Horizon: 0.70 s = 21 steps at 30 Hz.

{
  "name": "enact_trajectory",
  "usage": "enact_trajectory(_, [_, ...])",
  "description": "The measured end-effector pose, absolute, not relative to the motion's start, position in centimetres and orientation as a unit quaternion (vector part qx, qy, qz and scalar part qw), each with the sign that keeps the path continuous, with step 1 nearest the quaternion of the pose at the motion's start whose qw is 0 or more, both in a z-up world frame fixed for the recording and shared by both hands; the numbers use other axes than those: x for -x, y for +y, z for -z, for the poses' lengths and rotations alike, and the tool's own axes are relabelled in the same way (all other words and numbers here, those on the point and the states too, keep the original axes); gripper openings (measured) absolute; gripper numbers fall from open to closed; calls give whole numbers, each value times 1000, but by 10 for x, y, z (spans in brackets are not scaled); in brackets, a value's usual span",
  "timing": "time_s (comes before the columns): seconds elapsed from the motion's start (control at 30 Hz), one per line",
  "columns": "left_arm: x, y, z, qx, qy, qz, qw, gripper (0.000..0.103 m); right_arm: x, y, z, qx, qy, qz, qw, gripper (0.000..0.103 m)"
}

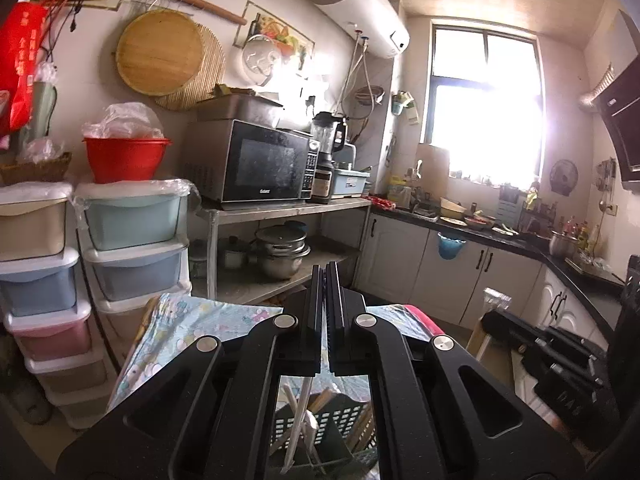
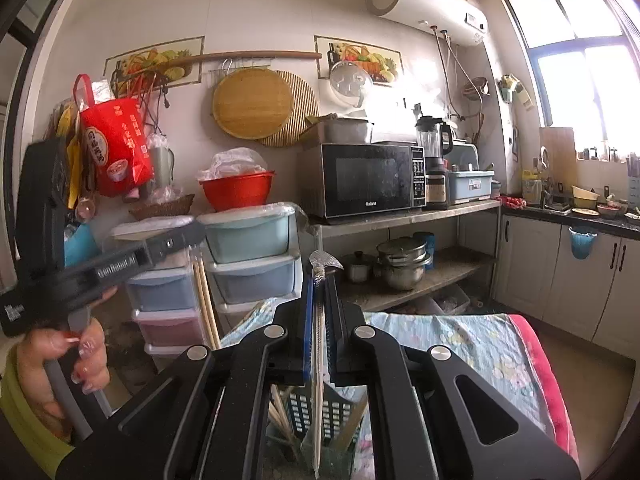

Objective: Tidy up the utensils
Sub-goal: 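Lower the chopsticks upright into the green caddy with both tools, then open both tools to release the chopsticks into the caddy and withdraw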

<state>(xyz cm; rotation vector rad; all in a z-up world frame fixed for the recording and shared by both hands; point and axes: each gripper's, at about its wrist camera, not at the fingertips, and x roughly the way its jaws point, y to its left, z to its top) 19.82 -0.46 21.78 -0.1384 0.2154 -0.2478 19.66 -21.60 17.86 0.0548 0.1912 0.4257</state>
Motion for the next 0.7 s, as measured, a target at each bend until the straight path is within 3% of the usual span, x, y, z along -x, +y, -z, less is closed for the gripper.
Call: enact_trajectory(0.7, [-247, 4, -191, 89, 131, 101, 982, 1, -245, -203, -170, -34, 109, -197, 974, 6])
